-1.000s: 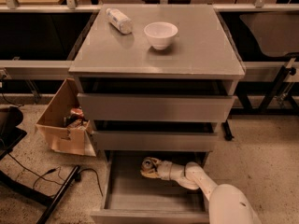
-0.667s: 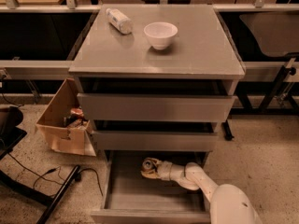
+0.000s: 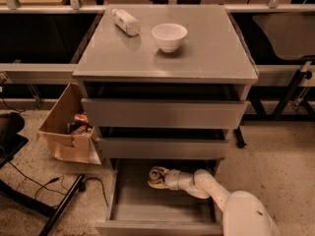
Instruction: Place orange can into bottom drawer
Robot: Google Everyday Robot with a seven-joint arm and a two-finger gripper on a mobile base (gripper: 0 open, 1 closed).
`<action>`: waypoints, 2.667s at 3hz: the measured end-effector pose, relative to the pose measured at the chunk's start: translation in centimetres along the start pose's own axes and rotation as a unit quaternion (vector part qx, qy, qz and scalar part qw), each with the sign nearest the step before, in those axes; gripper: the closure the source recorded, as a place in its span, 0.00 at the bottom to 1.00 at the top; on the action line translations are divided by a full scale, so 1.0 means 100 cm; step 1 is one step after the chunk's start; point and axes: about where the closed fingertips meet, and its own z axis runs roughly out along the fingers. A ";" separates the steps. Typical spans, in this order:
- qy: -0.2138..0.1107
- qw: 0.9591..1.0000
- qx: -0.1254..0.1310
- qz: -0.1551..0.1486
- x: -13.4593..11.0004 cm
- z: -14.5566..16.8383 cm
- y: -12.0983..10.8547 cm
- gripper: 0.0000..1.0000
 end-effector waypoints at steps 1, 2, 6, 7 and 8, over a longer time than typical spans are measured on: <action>0.000 1.000 0.000 0.000 0.000 0.000 0.000 0.58; 0.000 1.000 0.000 0.000 0.000 0.000 0.000 0.35; 0.004 1.000 -0.015 -0.009 -0.003 -0.014 0.018 0.00; 0.069 0.997 -0.007 -0.030 0.005 -0.095 0.026 0.00; 0.165 0.984 0.055 -0.049 0.002 -0.207 0.008 0.00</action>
Offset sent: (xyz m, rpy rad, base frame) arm 0.0000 0.0000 0.0000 0.0000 0.0000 0.0000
